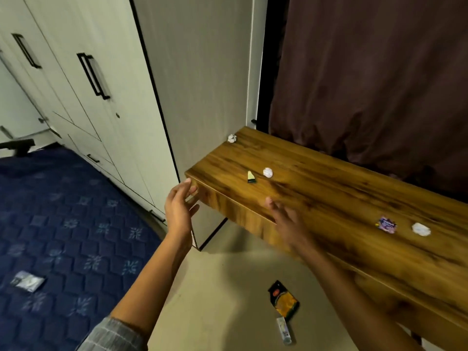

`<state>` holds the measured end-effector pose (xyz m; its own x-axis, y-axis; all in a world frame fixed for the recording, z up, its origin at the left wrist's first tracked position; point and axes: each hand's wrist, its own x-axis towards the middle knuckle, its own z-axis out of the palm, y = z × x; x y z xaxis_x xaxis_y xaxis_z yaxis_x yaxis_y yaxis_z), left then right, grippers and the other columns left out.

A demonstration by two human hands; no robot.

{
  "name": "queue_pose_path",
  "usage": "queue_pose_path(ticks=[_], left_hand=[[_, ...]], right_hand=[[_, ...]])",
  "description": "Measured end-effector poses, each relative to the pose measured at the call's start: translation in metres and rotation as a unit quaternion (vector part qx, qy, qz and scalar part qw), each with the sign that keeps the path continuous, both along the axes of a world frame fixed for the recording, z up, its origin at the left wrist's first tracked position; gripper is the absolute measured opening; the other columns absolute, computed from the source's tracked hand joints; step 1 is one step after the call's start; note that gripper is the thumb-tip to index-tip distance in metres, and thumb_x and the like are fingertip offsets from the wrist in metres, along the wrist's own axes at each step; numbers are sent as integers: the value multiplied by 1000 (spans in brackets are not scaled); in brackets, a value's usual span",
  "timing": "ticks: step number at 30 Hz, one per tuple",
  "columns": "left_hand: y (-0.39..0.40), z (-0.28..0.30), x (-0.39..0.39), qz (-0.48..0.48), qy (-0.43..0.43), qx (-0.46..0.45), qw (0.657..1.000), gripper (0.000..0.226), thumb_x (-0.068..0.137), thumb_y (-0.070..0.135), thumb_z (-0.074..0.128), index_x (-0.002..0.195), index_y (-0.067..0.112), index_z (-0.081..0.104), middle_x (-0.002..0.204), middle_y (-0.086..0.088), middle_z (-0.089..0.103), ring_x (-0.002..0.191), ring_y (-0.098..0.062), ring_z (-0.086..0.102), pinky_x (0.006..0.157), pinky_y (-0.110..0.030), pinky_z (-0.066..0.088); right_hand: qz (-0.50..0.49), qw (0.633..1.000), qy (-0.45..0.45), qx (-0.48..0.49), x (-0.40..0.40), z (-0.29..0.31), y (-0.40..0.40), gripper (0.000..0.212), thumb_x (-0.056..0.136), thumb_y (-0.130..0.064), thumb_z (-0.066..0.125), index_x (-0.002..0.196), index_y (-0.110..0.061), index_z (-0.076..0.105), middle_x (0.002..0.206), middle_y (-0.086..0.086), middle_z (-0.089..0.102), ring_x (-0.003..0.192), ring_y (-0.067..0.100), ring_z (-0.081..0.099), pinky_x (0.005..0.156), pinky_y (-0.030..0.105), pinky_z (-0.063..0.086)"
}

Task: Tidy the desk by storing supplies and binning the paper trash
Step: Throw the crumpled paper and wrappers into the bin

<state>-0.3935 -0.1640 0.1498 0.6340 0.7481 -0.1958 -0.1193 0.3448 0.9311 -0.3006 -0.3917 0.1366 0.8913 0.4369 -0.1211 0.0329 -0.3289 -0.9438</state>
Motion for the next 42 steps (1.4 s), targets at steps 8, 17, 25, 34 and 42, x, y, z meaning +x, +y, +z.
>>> queue_pose_path(ticks=[8, 17, 25, 34, 42], left_hand=[[72, -16, 14, -70, 37, 79, 994, 48, 101, 42, 60, 145, 23, 50, 127, -5, 70, 114, -23, 71, 104, -44, 52], [89, -33, 81, -145, 38, 73, 986, 48, 99, 37, 64, 143, 23, 50, 133, -4, 64, 118, -22, 66, 86, -28, 55], [120, -47, 159, -203, 128, 127, 962, 63, 85, 57, 72, 139, 33, 50, 131, 7, 63, 123, -20, 62, 108, -47, 50], [140, -60, 268, -340, 274, 241, 867, 71, 73, 77, 70, 130, 37, 62, 128, 11, 66, 118, -14, 62, 104, -40, 50], [171, -76, 365, -357, 342, 336, 802, 72, 78, 59, 58, 138, 21, 53, 134, 3, 59, 114, -23, 62, 97, -40, 52]], right_hand=[[-18, 999, 27, 30, -4, -18, 83, 37, 92, -61, 49, 115, -37, 65, 105, -24, 64, 99, -5, 61, 73, 11, 48], [-60, 998, 6, 1, 58, -26, 92, 59, 79, -78, 62, 126, -42, 64, 129, -20, 64, 121, 1, 59, 93, 29, 55], [-86, 996, -16, -6, 166, -28, 109, 41, 90, -48, 70, 129, -38, 63, 139, -16, 54, 128, 6, 47, 90, 30, 45], [-92, 992, -1, -92, 280, -58, 120, 57, 83, -49, 78, 134, -36, 58, 136, -8, 60, 124, 14, 57, 91, 34, 54], [-110, 971, 59, -204, 346, -83, 140, 69, 88, -37, 76, 149, -32, 44, 155, 6, 40, 141, 28, 41, 107, 44, 43]])
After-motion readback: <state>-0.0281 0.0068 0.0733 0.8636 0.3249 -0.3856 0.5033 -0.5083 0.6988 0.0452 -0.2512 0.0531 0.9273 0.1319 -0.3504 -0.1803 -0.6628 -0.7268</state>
